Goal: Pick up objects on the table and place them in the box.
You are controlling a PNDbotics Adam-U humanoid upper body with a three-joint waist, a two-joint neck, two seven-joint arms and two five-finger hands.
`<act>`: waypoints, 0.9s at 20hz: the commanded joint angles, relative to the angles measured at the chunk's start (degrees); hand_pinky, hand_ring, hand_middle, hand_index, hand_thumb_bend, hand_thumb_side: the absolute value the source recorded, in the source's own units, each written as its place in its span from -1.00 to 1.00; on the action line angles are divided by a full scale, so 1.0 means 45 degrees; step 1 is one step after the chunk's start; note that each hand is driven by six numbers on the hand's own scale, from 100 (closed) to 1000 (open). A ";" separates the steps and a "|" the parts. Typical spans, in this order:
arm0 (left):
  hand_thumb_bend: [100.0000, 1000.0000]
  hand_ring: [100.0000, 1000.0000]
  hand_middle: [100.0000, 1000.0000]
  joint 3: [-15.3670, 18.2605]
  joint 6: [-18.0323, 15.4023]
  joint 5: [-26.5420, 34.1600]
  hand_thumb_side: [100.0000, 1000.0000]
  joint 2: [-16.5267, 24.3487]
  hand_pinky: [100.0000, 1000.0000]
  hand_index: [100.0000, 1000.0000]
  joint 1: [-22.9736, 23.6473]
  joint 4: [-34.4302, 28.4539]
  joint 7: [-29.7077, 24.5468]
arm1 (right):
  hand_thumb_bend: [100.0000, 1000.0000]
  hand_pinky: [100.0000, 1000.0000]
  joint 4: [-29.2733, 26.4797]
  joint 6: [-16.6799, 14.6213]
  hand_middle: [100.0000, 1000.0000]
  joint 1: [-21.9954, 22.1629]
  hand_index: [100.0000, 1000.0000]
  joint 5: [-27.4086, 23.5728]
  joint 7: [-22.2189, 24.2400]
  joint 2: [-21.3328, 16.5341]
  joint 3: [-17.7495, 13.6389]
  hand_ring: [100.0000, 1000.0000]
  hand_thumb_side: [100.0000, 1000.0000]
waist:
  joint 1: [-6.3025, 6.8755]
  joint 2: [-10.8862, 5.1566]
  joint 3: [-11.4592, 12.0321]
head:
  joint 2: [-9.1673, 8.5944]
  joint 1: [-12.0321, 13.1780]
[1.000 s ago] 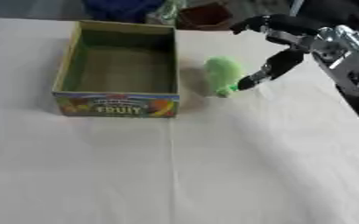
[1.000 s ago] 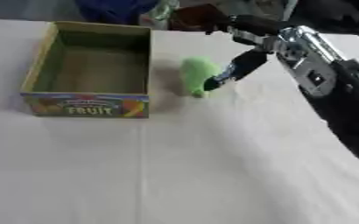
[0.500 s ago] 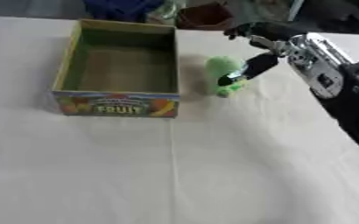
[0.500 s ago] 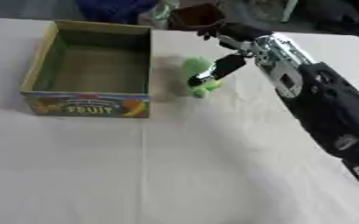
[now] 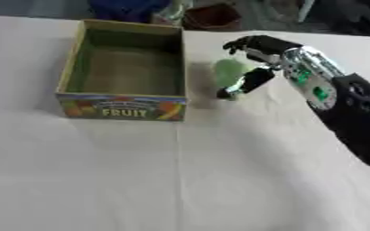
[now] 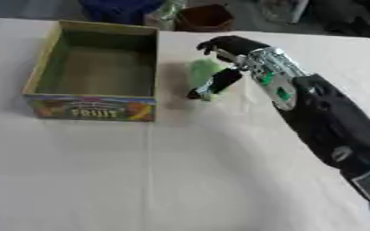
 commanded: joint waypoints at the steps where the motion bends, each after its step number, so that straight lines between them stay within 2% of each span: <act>1: -1.00 -0.27 -0.16 -0.0019 -0.0009 -0.0013 0.49 0.0134 -0.23 0.12 -0.0104 -0.0255 -0.0040 | 0.31 0.70 0.0327 -0.0038 0.58 -0.0137 0.92 0.0550 -0.0368 -0.0149 -0.0184 0.82 0.28 | 0.0072 -0.0167 0.0010 | -0.0170 -0.0020; 8: -1.00 -0.26 -0.16 -0.0023 -0.0002 -0.0016 0.49 0.0115 -0.23 0.12 -0.0101 -0.0255 -0.0064 | 0.09 0.66 0.0804 -0.0251 0.57 -0.0078 0.90 0.1364 -0.1022 -0.0020 -0.0238 0.79 0.23 | 0.0053 -0.0155 0.0028 | -0.0160 -0.0035; 11: -1.00 -0.26 -0.16 -0.0021 -0.0003 -0.0020 0.49 0.0116 -0.23 0.12 -0.0099 -0.0255 -0.0068 | -0.11 0.65 0.0895 -0.0325 0.49 -0.0091 0.84 0.1464 -0.1107 0.0027 -0.0230 0.77 0.24 | 0.0045 -0.0153 0.0020 | -0.0144 -0.0034; 16: -1.00 -0.26 -0.16 -0.0014 0.0011 -0.0042 0.50 0.0116 -0.23 0.12 -0.0089 -0.0255 -0.0083 | -0.45 0.60 0.0565 -0.0440 0.22 -0.0096 0.68 0.0836 -0.1027 0.0012 -0.0210 0.70 0.23 | 0.0032 -0.0150 -0.0069 | -0.0090 0.0031; 18: -1.00 -0.26 -0.16 -0.0012 0.0025 -0.0054 0.50 0.0112 -0.23 0.12 -0.0091 -0.0255 -0.0091 | -0.53 0.58 0.0309 -0.0399 0.16 -0.0073 0.64 0.0485 -0.1056 -0.0072 -0.0190 0.69 0.21 | 0.0020 -0.0146 -0.0088 | -0.0092 0.0045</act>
